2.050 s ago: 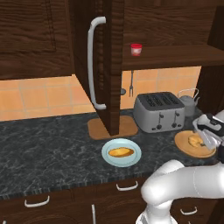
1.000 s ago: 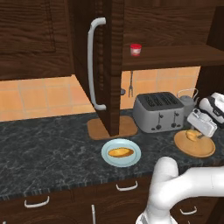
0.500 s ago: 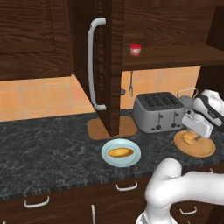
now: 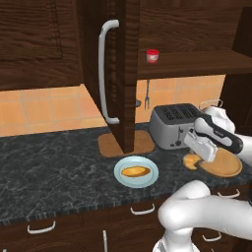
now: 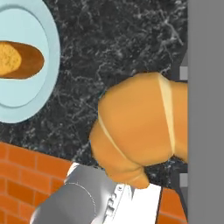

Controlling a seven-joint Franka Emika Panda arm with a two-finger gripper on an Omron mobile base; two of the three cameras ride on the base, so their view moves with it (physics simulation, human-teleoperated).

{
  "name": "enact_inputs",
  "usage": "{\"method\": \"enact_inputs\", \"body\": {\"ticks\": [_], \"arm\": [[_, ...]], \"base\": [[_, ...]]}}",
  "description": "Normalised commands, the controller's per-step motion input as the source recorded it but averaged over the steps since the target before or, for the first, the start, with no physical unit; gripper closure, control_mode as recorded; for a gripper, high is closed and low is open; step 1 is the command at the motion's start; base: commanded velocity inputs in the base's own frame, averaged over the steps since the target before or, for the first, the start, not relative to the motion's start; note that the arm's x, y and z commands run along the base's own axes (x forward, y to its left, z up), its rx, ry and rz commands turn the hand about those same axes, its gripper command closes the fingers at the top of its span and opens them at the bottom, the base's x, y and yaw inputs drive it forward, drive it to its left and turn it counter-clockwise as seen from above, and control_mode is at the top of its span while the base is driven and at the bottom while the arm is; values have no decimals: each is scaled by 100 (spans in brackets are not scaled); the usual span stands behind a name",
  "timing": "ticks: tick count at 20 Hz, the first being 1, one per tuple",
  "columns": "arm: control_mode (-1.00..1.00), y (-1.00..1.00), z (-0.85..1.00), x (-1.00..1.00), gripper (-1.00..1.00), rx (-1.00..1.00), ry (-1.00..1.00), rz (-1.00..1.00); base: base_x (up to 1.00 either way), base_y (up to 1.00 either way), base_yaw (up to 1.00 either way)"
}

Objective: From the different types of pastries on the counter, select a croissant and place it on the cutting board. Then retrieve a jar of jam from the cabinet and place it alongside the croissant on the cutting board.

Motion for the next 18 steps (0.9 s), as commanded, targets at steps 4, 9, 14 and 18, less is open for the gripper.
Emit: {"method": "enact_inputs", "body": {"ticks": [4,9,14,18], "arm": [[-100,100,9,-16,100,5,-8,-11],[-100,100,7,-32,100,2,-14,-21],[-100,100,3,-26,100,1,-19,-34],[-100,100,13,-2,100,0,-13,-40]], "base": [[0,0,0],[0,0,0],[0,0,0],[0,0,0]]}}
